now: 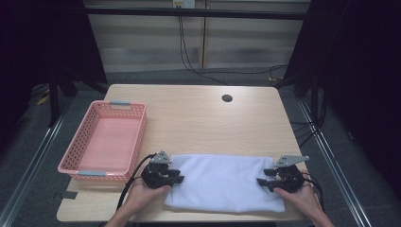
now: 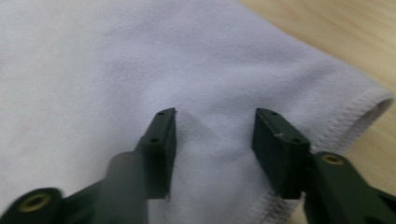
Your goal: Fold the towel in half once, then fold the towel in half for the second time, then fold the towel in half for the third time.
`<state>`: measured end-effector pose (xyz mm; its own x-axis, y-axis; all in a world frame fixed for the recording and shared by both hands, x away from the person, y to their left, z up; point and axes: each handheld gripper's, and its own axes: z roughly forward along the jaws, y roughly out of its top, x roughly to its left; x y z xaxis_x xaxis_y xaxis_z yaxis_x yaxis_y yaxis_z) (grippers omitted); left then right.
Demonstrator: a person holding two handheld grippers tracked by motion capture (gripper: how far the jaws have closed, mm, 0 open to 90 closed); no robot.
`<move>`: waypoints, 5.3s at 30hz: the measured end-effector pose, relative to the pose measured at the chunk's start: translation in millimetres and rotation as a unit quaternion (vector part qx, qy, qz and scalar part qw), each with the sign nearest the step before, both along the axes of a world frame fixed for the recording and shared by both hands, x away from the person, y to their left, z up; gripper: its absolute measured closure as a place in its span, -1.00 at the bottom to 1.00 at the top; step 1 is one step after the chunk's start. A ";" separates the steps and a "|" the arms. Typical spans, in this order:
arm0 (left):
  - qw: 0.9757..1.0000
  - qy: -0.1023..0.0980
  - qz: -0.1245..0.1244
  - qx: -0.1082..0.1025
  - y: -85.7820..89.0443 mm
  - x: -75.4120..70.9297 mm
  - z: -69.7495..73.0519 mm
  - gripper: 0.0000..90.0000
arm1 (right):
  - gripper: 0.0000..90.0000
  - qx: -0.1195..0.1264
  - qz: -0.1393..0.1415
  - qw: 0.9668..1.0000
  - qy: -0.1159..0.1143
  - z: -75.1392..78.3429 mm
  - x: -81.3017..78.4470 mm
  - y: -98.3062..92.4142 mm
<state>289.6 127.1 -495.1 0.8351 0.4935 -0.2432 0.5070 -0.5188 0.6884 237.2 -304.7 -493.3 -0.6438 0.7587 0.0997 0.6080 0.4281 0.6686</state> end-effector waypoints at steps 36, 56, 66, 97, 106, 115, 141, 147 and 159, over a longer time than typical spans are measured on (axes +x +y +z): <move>0.998 0.002 0.055 -0.027 -31.0 66.6 25.0 0.15 | 0.08 0.075 0.055 0.996 -0.007 20.4 -5.8 58.6; 0.996 0.009 0.092 -0.021 -16.1 81.9 9.3 -0.07 | -0.12 0.079 0.220 0.972 0.027 4.1 6.4 212.5; 0.994 0.011 0.106 -0.019 -13.5 83.5 6.2 -0.16 | -0.16 0.056 0.220 0.974 -0.007 -7.9 -1.8 220.2; 0.998 0.040 0.052 -0.006 -24.2 78.5 -4.6 0.64 | 0.73 0.028 0.179 0.983 -0.039 -7.1 -0.7 217.9; 0.992 0.060 0.072 -0.087 -11.2 81.2 13.6 0.75 | 0.76 0.072 0.173 0.982 -0.022 9.1 6.7 212.0; 0.988 0.048 0.088 -0.116 -2.5 81.2 46.2 0.75 | 0.76 0.139 0.165 0.976 -0.018 38.5 13.0 207.7; 0.990 0.000 0.084 -0.117 -31.0 80.6 92.1 0.74 | 0.76 0.193 0.143 0.969 -0.052 77.1 12.0 187.7; 0.991 0.015 0.049 -0.125 -76.1 81.3 86.4 0.72 | 0.74 0.211 0.100 0.970 -0.062 71.0 -4.3 142.3; 0.993 0.055 0.007 -0.106 -141.9 82.1 43.5 0.68 | 0.69 0.219 0.047 0.974 -0.030 35.7 -27.3 74.3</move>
<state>371.7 -14.8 -451.6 0.7912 0.4325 -0.4324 0.5915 -0.3617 0.7206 209.9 -230.4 -457.6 -0.7235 0.5895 0.3593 0.5332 0.1465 0.8332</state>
